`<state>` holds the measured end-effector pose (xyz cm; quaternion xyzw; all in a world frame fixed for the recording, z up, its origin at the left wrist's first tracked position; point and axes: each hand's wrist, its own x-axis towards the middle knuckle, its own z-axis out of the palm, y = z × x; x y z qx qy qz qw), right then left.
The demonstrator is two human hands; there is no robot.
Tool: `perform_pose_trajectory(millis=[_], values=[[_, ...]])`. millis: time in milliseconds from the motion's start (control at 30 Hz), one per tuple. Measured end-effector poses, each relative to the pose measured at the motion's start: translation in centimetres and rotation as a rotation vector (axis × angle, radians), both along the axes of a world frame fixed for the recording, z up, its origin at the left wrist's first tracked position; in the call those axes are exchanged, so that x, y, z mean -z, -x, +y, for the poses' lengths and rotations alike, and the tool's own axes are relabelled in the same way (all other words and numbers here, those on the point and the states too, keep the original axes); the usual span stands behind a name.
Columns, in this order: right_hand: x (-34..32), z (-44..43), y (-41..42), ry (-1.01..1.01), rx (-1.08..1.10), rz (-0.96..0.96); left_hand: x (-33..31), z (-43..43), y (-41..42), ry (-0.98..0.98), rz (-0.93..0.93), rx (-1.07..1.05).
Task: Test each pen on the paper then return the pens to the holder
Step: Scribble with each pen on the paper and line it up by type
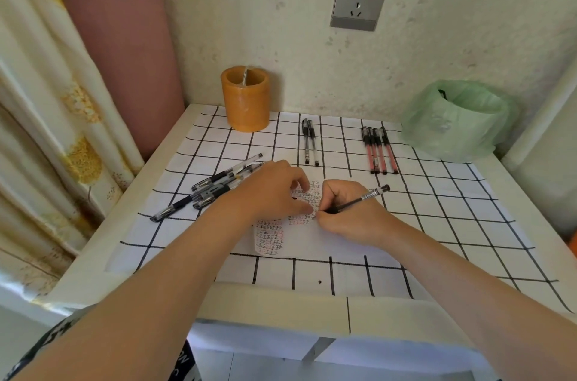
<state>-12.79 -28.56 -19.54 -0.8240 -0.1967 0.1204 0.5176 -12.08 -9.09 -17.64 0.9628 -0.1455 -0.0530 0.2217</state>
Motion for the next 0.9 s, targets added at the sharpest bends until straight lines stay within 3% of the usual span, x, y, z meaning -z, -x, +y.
perform_pose_trajectory(millis=[900], values=[[0.46, 0.15, 0.12, 0.047, -0.039, -0.134, 0.71, -0.13, -0.63, 0.033, 0.016, -0.017]])
